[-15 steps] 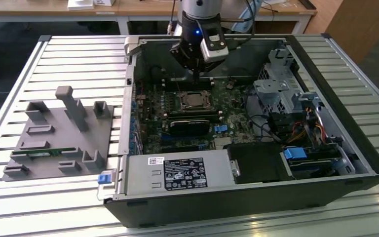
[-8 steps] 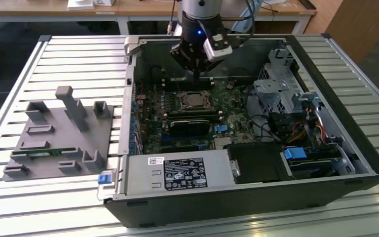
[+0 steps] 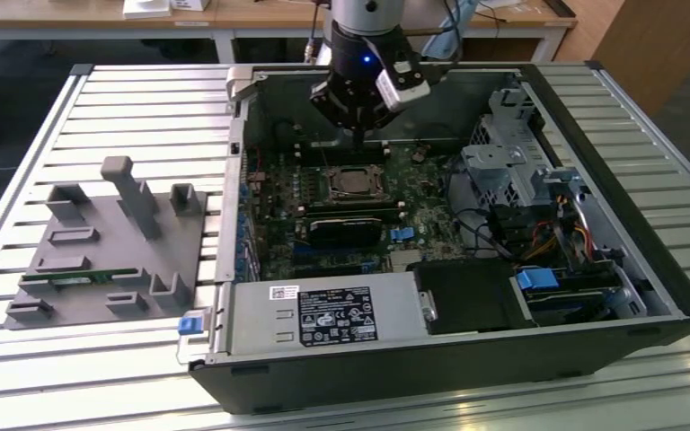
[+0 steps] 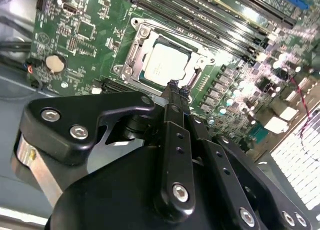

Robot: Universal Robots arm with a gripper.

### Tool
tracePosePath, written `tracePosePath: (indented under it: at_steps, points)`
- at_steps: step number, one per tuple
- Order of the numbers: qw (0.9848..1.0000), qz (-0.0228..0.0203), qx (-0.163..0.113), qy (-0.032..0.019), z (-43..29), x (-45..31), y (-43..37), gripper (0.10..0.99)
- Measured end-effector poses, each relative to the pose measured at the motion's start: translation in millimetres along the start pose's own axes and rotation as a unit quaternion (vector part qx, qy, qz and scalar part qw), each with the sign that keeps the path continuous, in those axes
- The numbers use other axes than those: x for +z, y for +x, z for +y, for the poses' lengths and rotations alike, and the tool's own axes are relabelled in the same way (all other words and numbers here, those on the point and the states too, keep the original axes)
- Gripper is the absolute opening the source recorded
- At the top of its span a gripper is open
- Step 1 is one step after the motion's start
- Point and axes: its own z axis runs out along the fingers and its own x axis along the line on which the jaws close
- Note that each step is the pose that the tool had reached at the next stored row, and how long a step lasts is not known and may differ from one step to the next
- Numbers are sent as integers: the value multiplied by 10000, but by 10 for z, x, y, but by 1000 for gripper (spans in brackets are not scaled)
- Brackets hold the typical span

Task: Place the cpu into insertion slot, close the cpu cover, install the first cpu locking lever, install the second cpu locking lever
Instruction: 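Install the first cpu locking lever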

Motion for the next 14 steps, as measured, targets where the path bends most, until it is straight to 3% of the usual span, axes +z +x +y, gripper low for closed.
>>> tracePosePath:
  at_steps: [6,14]
  points:
    - [9993,0,-385,-8,0,1,0,106]
    - [9963,-13,-857,-22,-1,1,3,106]
